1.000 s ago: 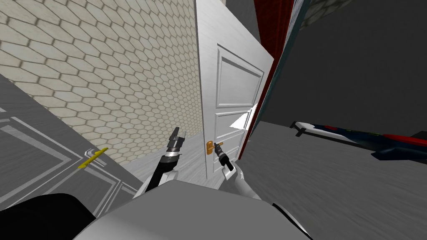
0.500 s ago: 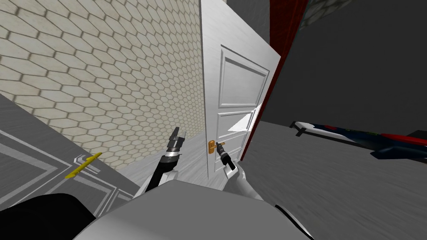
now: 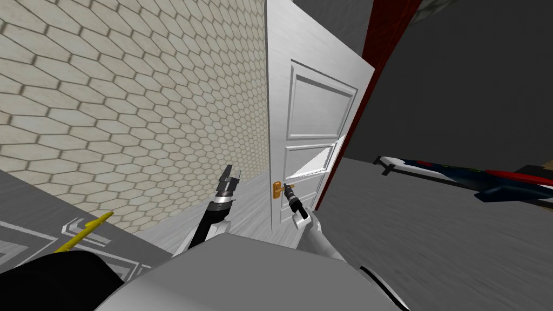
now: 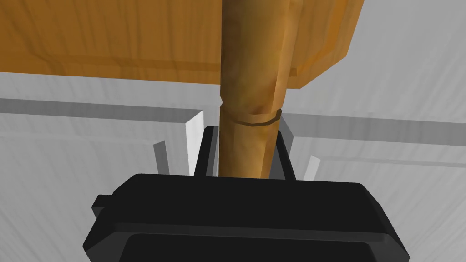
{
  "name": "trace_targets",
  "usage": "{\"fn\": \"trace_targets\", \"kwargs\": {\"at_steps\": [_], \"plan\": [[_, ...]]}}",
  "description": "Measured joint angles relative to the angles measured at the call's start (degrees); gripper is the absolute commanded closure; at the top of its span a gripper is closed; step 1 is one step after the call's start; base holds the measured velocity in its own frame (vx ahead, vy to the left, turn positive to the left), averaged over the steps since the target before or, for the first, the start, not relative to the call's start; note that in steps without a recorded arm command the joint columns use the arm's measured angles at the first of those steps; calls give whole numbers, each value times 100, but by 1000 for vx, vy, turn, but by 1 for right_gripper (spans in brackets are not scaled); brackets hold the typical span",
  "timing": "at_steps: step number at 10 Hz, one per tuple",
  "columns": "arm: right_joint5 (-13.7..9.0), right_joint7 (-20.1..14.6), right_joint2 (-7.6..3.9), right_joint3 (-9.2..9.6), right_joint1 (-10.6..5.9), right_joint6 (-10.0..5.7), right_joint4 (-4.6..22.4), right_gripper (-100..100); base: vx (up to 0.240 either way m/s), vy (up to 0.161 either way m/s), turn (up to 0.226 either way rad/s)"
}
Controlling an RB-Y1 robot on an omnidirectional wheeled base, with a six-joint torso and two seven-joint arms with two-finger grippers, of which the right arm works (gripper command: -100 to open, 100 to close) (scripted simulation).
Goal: Push the door open
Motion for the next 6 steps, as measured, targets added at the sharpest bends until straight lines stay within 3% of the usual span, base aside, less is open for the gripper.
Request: {"fn": "trace_targets", "kwargs": {"at_steps": [1,2,4,6], "plan": [[-40,-21,-70,-65,-19,-78,50,100,65,219,-77],[-60,17,-109,-161,63,4,-112,100,75,220,-67],[-120,58,-146,-330,-26,-50,64,100,61,221,-48],[-157,68,-201,-446,-63,-65,91,100,71,95,-53]]}}
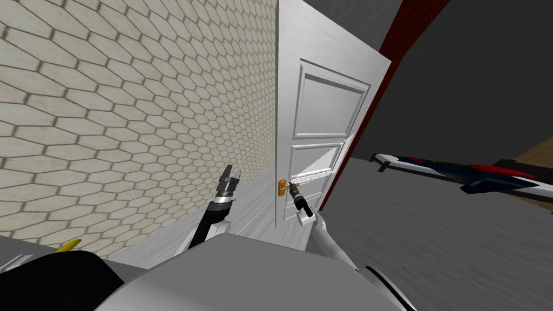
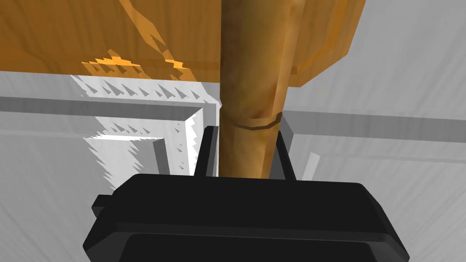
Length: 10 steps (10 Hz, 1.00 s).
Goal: Push the door open
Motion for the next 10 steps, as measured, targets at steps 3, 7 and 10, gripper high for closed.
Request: {"fn": "trace_targets", "kwargs": {"at_steps": [3,7,10], "plan": [[-6,44,-3,-137,56,20,47,100,157,146,-55],[-28,102,39,-402,-74,-52,253,100,154,145,-50],[-51,165,29,-671,-95,-21,329,100,156,162,-70]]}}
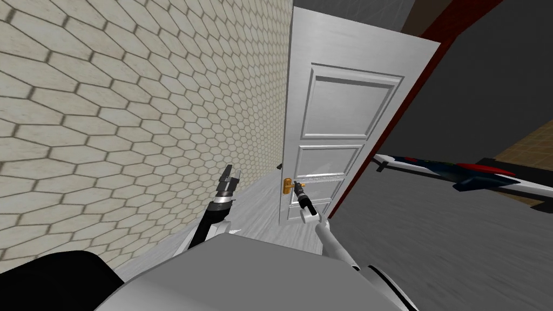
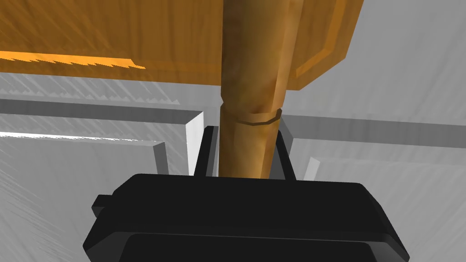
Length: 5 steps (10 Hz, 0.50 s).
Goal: Push the door open
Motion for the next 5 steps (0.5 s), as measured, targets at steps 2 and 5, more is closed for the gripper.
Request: {"fn": "trace_targets", "kwargs": {"at_steps": [2,5], "plan": [[-10,43,-10,-163,38,15,-15,100,138,133,-58],[-21,130,20,-416,-14,-57,139,100,110,147,-73]]}}
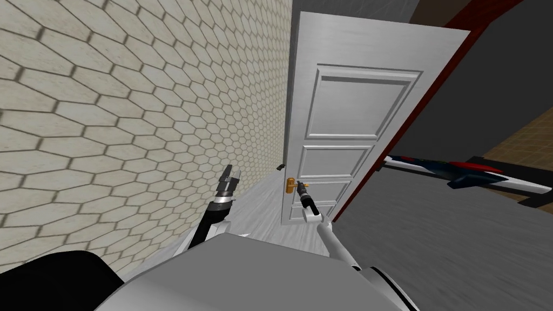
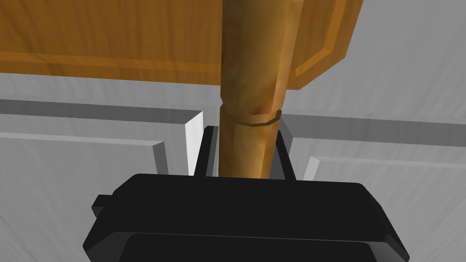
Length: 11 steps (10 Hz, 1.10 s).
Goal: Push the door open
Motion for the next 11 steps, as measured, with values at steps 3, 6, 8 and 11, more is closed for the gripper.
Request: {"fn": "trace_targets", "kwargs": {"at_steps": [3,6,8,11], "plan": [[-19,60,4,-266,-24,10,107,100,130,146,-75],[-32,167,34,-555,-96,-31,273,100,156,170,-71],[-49,180,-22,-691,-101,-15,252,100,136,136,-54],[-62,210,-52,-831,-114,-49,307,100,111,81,-50]]}}
